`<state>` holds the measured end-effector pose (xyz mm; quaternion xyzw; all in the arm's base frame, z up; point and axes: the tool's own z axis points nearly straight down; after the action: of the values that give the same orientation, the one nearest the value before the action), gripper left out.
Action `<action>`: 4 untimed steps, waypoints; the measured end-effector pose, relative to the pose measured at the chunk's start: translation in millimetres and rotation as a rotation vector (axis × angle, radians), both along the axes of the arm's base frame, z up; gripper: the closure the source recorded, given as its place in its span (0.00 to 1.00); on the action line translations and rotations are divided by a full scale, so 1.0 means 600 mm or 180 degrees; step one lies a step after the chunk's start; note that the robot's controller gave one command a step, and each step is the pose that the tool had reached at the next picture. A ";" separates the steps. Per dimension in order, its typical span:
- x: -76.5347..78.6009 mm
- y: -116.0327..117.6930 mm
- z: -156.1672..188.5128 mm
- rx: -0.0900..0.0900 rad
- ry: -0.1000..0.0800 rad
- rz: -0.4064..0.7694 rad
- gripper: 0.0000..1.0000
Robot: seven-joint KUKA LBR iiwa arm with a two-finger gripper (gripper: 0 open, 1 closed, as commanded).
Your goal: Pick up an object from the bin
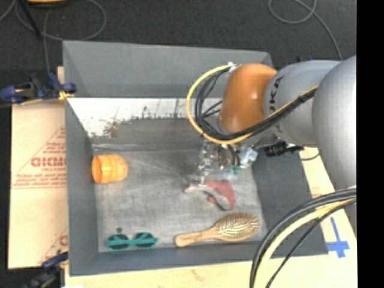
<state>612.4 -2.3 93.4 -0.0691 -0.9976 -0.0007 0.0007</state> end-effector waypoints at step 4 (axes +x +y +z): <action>-0.040 -0.013 -0.034 -0.0010 -0.0030 0.1484 1.00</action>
Offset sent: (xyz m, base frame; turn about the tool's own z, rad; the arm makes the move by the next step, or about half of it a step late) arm 0.0000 0.0000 0.0000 0.0000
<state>588.3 -10.1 73.3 0.1632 -0.9866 0.0008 -0.0038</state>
